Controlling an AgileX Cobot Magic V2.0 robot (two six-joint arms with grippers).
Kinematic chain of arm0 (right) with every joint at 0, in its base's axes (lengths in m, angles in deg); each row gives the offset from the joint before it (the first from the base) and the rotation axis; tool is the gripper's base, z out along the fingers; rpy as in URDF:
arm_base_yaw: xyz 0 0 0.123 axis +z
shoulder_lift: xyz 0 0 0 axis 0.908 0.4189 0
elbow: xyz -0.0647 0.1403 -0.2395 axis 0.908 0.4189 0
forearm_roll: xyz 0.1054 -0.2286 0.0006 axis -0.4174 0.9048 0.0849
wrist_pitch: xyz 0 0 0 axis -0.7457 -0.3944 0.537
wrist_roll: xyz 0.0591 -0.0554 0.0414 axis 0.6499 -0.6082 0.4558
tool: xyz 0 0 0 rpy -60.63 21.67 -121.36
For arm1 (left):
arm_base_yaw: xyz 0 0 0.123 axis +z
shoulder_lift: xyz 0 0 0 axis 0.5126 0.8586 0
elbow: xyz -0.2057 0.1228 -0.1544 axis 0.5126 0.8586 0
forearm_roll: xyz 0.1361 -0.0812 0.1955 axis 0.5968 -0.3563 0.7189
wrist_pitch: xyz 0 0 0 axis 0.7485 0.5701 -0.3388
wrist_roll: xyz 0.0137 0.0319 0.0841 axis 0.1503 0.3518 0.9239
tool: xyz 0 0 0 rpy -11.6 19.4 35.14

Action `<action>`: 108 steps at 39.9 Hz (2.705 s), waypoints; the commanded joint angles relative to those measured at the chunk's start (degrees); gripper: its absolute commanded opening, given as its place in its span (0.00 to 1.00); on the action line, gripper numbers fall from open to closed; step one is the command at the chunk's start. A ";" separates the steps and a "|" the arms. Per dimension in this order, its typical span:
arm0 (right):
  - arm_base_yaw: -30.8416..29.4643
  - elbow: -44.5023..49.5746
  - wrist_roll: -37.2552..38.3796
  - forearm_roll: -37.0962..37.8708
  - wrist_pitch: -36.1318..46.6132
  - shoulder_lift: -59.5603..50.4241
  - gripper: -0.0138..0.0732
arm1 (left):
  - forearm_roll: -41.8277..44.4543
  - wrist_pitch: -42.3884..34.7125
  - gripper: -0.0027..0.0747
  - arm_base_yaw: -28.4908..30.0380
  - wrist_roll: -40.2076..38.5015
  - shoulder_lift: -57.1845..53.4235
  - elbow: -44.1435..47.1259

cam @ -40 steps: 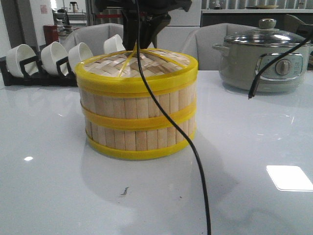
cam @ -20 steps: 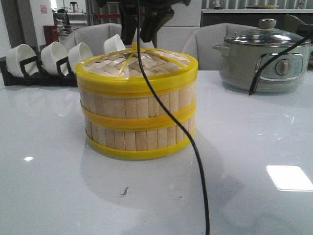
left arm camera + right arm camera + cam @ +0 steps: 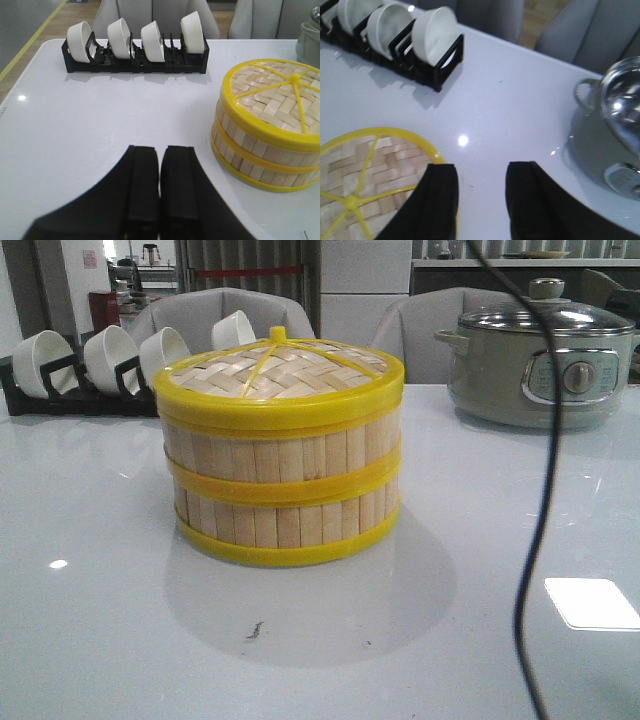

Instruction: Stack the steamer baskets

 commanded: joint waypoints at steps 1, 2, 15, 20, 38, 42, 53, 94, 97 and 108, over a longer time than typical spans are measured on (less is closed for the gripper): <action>-3.87 9.72 -0.06 1.22 13.47 -12.22 0.56 | 0.05 -4.82 0.14 -0.37 -0.60 0.32 -1.64; -4.94 12.43 -0.06 1.22 16.16 -14.18 0.56 | 0.05 -4.82 0.14 -0.37 -0.60 0.32 -1.64; -14.17 51.45 -0.06 1.22 33.85 -46.52 0.56 | 0.05 -4.82 0.14 -0.37 -0.60 0.32 -1.64; -16.38 62.30 -0.06 1.22 33.93 -57.28 0.56 | 0.05 -4.82 0.14 -0.37 -0.60 0.32 -1.64; -18.20 83.22 -0.06 1.17 35.07 -76.24 0.43 | 0.05 -4.82 0.14 -0.37 -0.60 0.32 -1.64; -18.20 83.70 -0.06 1.05 35.38 -76.31 0.16 | 0.05 -4.82 0.14 -0.37 -0.60 0.32 -1.64; -18.20 83.70 -0.06 0.93 40.15 -76.31 0.18 | 0.05 -4.82 0.14 -0.37 -0.60 0.32 -1.64; -18.20 83.70 -0.06 0.93 39.93 -76.31 0.18 | 1.29 -5.08 0.14 -0.37 -0.60 0.32 -1.64; -18.20 83.70 -0.06 0.93 39.93 -76.31 0.18 | 1.29 -5.63 0.14 -0.37 -0.60 0.32 -1.64; -18.20 83.70 -0.06 0.93 39.86 -76.31 0.18 | -1.06 -24.31 0.14 2.79 -0.60 -3.45 8.08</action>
